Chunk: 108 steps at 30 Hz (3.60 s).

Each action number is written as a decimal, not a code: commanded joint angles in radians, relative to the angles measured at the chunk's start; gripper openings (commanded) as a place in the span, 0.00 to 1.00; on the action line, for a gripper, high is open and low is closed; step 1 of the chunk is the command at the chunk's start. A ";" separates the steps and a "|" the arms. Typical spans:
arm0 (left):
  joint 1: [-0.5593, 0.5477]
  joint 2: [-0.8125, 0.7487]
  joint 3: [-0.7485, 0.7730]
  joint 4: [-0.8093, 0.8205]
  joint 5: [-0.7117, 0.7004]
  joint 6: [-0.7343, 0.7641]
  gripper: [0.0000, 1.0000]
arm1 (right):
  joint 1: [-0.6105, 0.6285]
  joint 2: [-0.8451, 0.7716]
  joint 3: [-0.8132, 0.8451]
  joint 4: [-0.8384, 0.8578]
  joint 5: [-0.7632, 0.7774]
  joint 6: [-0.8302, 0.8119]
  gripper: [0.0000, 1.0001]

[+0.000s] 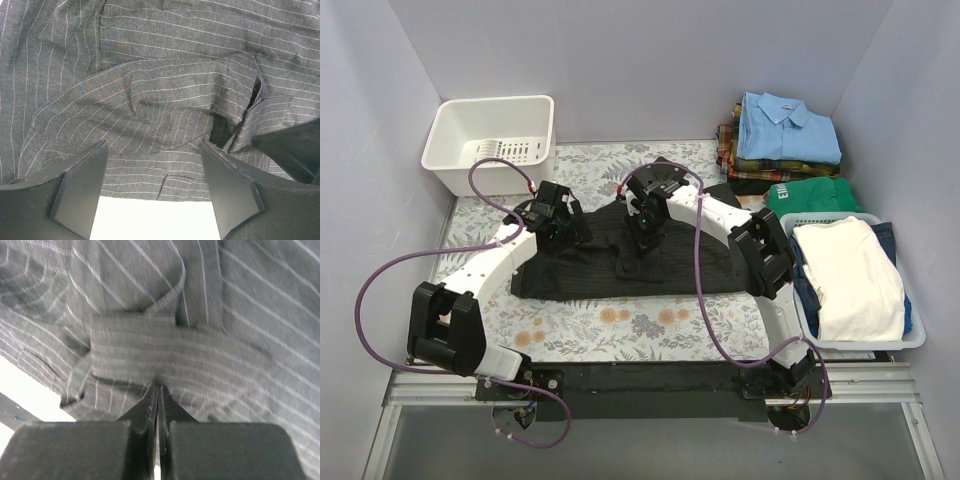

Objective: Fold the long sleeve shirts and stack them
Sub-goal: Fold the shirt

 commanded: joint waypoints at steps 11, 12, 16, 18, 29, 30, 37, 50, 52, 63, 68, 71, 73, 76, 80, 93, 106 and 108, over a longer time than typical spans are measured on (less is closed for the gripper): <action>0.012 0.021 -0.011 0.014 0.007 0.029 0.74 | 0.017 -0.131 0.022 -0.018 0.015 -0.043 0.58; 0.015 0.021 -0.011 0.012 0.004 0.024 0.74 | 0.023 -0.118 0.031 -0.019 0.006 -0.051 0.61; 0.031 0.027 -0.011 -0.005 -0.007 0.004 0.74 | 0.048 -0.080 0.053 -0.019 0.006 -0.060 0.64; 0.046 0.030 -0.012 -0.011 -0.010 -0.003 0.74 | 0.052 -0.053 0.062 -0.019 -0.001 -0.065 0.64; 0.112 0.019 -0.052 -0.012 0.004 0.018 0.73 | 0.075 0.014 0.103 -0.024 0.018 -0.060 0.64; 0.112 0.021 -0.055 -0.011 0.007 0.016 0.73 | 0.077 0.017 0.106 -0.028 0.050 -0.057 0.63; 0.118 0.022 -0.064 0.001 0.021 0.029 0.73 | 0.078 0.015 0.097 -0.056 0.158 -0.036 0.26; 0.120 0.050 -0.032 0.009 0.050 0.050 0.72 | 0.075 -0.182 0.206 -0.076 0.429 -0.026 0.01; 0.120 0.056 -0.028 0.011 0.045 0.049 0.72 | 0.075 -0.204 0.253 -0.075 0.491 -0.034 0.01; 0.120 0.036 -0.038 0.092 0.059 0.157 0.70 | 0.066 -0.305 0.478 0.043 0.649 -0.073 0.01; 0.118 -0.004 -0.070 0.158 0.164 0.259 0.70 | 0.065 -0.382 0.447 0.151 0.638 -0.099 0.01; 0.120 -0.036 -0.098 0.192 0.182 0.285 0.70 | 0.065 -0.405 0.445 0.203 0.608 -0.102 0.01; 0.120 -0.047 -0.109 0.205 0.162 0.282 0.71 | 0.065 -0.410 0.451 0.215 0.592 -0.102 0.01; 0.120 -0.042 -0.112 0.207 0.142 0.274 0.71 | 0.065 -0.411 0.455 0.215 0.586 -0.097 0.01; 0.118 -0.018 -0.109 0.201 0.090 0.253 0.71 | 0.065 -0.430 0.444 0.221 0.586 -0.085 0.01; 0.120 0.013 -0.071 0.175 0.209 0.225 0.68 | 0.019 -0.362 0.502 0.303 0.511 -0.082 0.01; 0.089 -0.037 -0.109 0.199 -0.029 0.177 0.73 | 0.008 -0.351 0.493 0.349 0.402 -0.065 0.01; 0.103 -0.041 -0.118 0.227 -0.033 0.211 0.75 | 0.006 -0.361 0.484 0.347 0.402 -0.062 0.01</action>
